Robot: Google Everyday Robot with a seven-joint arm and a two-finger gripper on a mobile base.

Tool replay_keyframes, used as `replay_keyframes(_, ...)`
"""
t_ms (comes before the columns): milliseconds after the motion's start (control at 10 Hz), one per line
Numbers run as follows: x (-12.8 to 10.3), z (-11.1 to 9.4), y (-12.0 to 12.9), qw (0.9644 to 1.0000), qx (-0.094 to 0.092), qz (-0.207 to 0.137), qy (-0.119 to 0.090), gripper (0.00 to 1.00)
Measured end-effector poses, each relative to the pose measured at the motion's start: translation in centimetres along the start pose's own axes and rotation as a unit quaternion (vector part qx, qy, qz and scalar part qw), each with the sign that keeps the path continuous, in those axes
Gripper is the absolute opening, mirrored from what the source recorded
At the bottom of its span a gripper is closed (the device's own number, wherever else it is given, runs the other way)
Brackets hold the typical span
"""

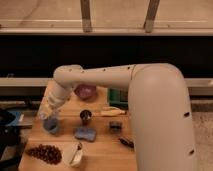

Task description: Place towel in plastic cup

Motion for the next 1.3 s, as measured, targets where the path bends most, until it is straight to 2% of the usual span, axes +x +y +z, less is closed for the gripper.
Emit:
replay_keyframes(400,1.4,0.6,1.4,0.9999,-0.007,0.013,-0.005,0.00)
replay_keyframes(600,2.1,1.6,1.5,0.9994,-0.023,0.027,-0.003,0.03)
replay_keyframes(900,4.0,3.8,0.1,0.9972,-0.047,0.059,0.003,0.31)
replay_keyframes(1300,4.3,3.9,-0.7,0.9962,-0.051,0.070,0.004,0.71)
